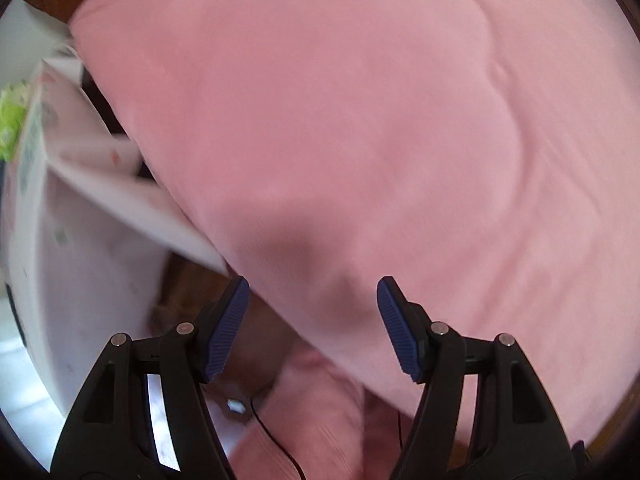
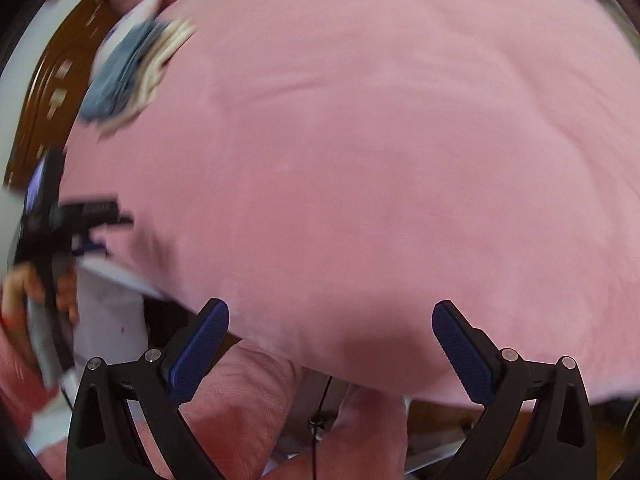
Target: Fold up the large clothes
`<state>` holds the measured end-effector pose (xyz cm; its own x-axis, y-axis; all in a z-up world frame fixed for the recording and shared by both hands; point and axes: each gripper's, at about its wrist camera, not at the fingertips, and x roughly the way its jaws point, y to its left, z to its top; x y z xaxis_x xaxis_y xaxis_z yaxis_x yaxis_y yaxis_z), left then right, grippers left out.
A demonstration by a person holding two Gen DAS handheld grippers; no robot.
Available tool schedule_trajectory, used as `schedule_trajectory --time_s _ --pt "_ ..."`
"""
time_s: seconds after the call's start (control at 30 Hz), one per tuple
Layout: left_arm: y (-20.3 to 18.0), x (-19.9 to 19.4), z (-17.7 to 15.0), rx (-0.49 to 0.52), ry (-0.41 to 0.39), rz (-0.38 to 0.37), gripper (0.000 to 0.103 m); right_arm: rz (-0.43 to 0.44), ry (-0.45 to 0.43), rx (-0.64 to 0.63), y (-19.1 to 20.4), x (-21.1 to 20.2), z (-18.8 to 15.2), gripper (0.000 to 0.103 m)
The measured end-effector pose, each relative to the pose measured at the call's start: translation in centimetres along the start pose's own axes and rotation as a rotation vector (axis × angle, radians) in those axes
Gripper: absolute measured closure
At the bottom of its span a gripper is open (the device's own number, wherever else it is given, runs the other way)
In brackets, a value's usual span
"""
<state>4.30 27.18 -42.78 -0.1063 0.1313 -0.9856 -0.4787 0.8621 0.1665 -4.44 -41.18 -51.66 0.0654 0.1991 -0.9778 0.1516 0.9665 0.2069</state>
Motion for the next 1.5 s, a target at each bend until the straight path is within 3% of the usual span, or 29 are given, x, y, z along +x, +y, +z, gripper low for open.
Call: schedule_trajectory --time_s 0.1,0.23,0.37,0.53,0.67,0.73,0.87,1.07,1.2,1.5 --pt "-2.4 -1.3 -3.0 0.033 0.015 -0.021 0.039 -0.030 -0.060 0.115 -4.5 -3.7 -1.8 0.000" --pt "-5.8 -4.4 -5.7 0.160 -0.047 -0.037 0.039 -0.040 -0.113 0.201 -8.6 -7.8 -2.9 0.000" --pt "-8.3 -7.8 -7.7 0.290 -0.128 -0.072 0.039 -0.113 -0.163 0.186 -9.1 -10.0 -3.5 0.000" --pt "-9.9 -11.8 -9.8 0.363 -0.146 -0.162 0.039 -0.132 -0.156 0.209 -11.4 -14.3 -6.2 0.000" --pt "-11.2 -14.3 -11.5 0.442 -0.098 -0.191 0.039 -0.123 -0.141 0.239 -10.4 -15.4 -7.3 0.000" --pt "-11.6 -15.9 -12.3 0.502 -0.094 -0.254 0.039 -0.129 -0.133 0.242 -9.6 -16.0 -7.6 0.000" --pt "-11.3 -19.2 -14.4 0.608 -0.201 -0.307 0.039 -0.139 -0.095 0.237 -7.4 -16.9 -7.5 0.000" --pt "-9.9 -23.6 -15.0 0.618 -0.284 -0.362 0.039 -0.120 -0.130 0.230 -3.8 -19.7 -7.7 0.000" --pt "-8.5 -25.3 -14.5 0.608 -0.246 -0.416 0.039 -0.123 -0.183 0.201 -1.5 -21.5 -8.0 0.000" --pt "-6.9 -29.2 -17.2 0.638 -0.398 -0.377 0.037 -0.127 -0.222 0.172 1.1 -24.4 -8.5 0.000"
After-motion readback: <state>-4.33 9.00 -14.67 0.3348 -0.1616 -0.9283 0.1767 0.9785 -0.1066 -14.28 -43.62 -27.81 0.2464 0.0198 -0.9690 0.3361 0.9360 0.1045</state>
